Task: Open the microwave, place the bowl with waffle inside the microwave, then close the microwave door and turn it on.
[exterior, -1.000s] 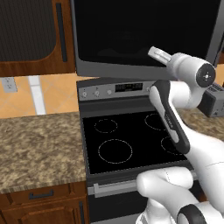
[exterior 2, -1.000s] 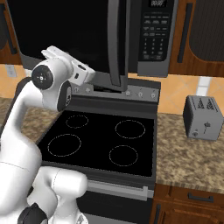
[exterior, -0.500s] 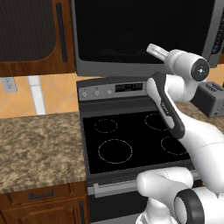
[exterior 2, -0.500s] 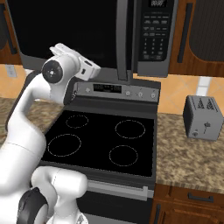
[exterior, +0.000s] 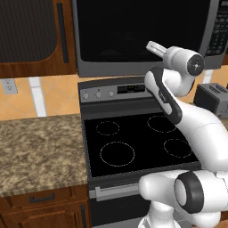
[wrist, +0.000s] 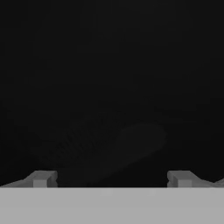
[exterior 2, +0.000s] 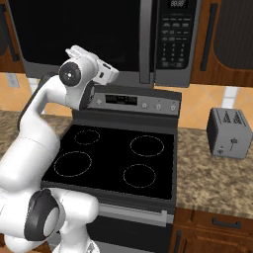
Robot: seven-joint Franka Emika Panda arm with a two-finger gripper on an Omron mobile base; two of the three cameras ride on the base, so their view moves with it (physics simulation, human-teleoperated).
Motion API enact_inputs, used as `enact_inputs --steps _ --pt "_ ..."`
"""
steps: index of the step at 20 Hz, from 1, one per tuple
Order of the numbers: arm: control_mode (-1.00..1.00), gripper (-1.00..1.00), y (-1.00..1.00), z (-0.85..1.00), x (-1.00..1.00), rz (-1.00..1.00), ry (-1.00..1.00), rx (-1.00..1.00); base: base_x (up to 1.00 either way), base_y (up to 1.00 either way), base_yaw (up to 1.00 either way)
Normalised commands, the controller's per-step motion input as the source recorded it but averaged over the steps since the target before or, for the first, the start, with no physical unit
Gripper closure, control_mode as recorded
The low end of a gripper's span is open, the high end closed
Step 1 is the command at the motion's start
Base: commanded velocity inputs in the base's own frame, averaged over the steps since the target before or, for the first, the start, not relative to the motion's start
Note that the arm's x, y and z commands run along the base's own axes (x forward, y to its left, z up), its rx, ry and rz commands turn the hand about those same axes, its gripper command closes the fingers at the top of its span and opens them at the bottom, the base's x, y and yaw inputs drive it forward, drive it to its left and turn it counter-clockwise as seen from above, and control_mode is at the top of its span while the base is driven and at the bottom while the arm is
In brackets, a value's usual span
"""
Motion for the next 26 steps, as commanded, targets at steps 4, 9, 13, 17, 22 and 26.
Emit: enact_inputs --steps 4,9,13,17,22,26 --pt "-1.00 -1.00 0.00 0.00 0.16 0.00 0.00 0.00 0.00 0.00 0.00" --pt "-1.00 -1.00 0.00 0.00 0.19 0.00 0.00 0.00 0.00 0.00 0.00" --pt "-1.00 -1.00 -0.06 0.00 0.45 0.00 0.00 0.00 0.00 0.00 0.00" --pt "-1.00 -1.00 -0.04 0.00 0.13 0.00 0.00 0.00 0.00 0.00 0.00" --pt "-1.00 -1.00 -0.23 0.02 -0.20 0.00 -0.01 0.00 0.00 0.00 0.00" --pt "-1.00 -1.00 -0.60 0.11 -0.96 -0.05 0.00 0.00 0.00 0.00 0.00"
